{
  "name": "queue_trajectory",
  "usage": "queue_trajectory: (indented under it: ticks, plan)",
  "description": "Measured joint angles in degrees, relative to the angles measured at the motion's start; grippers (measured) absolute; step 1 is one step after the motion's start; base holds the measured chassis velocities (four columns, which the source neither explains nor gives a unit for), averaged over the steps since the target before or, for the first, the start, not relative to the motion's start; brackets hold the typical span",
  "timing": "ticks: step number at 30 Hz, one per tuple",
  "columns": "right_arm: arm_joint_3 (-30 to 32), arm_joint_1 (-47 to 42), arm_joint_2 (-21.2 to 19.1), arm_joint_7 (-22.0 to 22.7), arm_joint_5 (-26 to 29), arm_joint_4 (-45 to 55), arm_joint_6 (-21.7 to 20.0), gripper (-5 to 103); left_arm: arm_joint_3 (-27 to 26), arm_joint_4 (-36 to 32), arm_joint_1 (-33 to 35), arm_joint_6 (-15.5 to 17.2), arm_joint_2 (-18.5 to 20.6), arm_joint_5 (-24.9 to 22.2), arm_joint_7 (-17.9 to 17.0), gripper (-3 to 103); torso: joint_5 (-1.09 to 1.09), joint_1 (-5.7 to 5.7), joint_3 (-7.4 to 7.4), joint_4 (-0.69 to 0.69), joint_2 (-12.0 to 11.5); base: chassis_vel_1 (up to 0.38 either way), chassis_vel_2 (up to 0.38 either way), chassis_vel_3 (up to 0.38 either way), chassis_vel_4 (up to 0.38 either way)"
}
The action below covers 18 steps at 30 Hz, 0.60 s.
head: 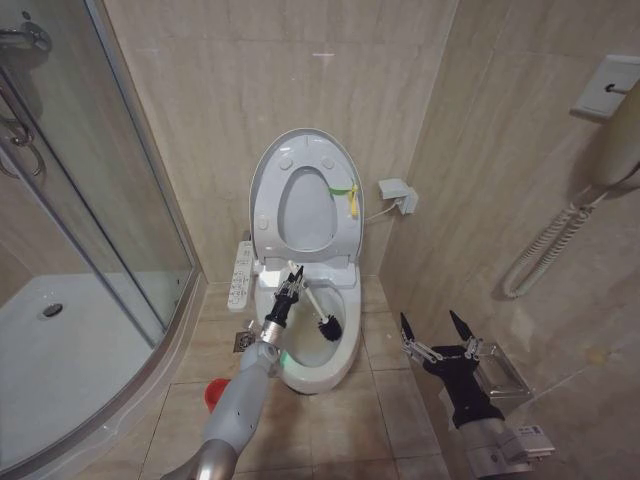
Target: Open the toilet lid, clean the toilet bowl with a toilet brush, close the toilet lid, and flush.
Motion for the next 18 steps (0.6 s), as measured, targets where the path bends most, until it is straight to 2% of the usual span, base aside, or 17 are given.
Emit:
queue_trajectory:
  ticks: [2,5,7,13,18]
  plan:
    - [0.0,0.0,0.0,0.0,0.0,0.0,0.0,100,-0.2,0.5,0.3,-0.1,0.0,0.9,0.0,21,0.0,0.0,0.0,0.0,0.0,0.0,0.0,0.0,0.0]
    - [0.0,0.0,0.0,0.0,0.0,0.0,0.0,100,-0.8,2.3,1.0,-1.3,0.0,5.7,1.0,21,0.01,0.0,-0.01,0.02,0.0,0.0,0.0,0.0,0.0]
    - [0.0,0.0,0.0,0.0,0.0,0.0,0.0,100,-1.0,2.1,1.3,-1.7,0.0,6.7,1.1,21,0.02,-0.01,-0.01,0.03,0.0,0.0,0.0,0.0,0.0]
    - [0.0,0.0,0.0,0.0,0.0,0.0,0.0,100,-0.7,-0.4,0.1,-3.3,0.0,7.9,1.1,21,0.0,0.0,0.01,-0.05,0.0,0.0,0.0,0.0,0.0]
    - [0.0,0.0,0.0,0.0,0.0,0.0,0.0,100,-0.8,0.9,-0.6,-3.4,0.0,6.6,1.0,21,0.0,0.0,0.0,-0.01,0.0,0.0,0.0,0.0,0.0]
